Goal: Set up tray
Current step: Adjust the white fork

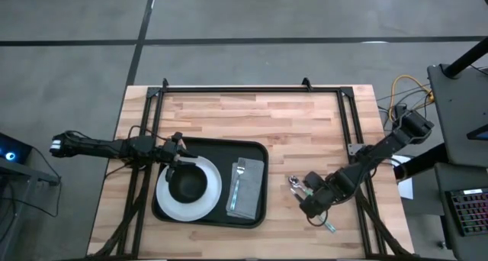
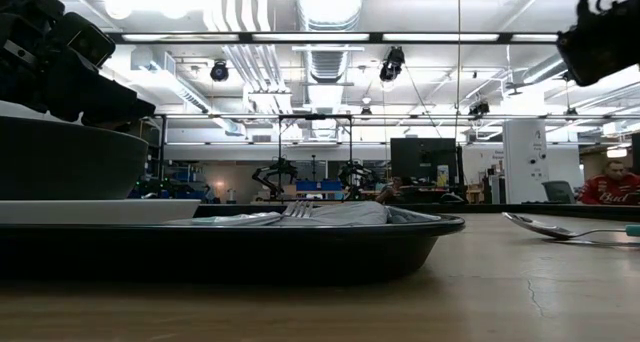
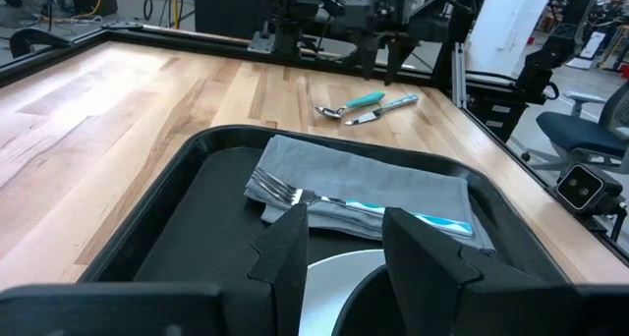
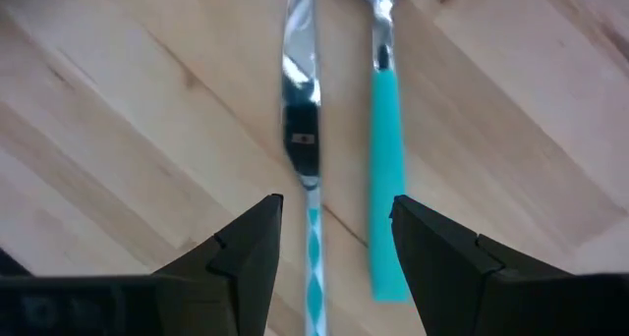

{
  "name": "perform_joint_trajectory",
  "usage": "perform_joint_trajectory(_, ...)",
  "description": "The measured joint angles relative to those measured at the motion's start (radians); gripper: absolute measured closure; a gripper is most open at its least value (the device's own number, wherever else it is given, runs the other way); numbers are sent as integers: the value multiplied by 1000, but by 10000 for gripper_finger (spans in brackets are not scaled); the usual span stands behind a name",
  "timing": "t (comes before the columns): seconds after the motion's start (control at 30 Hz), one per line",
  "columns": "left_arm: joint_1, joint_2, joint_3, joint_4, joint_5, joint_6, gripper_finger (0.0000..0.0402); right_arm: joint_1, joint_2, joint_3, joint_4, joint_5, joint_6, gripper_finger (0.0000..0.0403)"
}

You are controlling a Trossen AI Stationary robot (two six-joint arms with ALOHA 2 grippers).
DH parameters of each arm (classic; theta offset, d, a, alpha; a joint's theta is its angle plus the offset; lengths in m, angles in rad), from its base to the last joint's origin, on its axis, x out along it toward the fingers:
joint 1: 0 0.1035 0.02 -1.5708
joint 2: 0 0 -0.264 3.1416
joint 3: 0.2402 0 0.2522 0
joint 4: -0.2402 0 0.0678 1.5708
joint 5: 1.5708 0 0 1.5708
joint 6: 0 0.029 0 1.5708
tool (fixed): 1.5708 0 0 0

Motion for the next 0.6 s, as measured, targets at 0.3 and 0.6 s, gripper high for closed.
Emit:
perform_joint_trajectory(0.3,0,0,0,0,0,0,287,-96,42,3,157,-6,-49,221)
perform_joint_trajectory(0.6,0,14,0,2,0,0,287,-169,208,154,165,-27,-75,221)
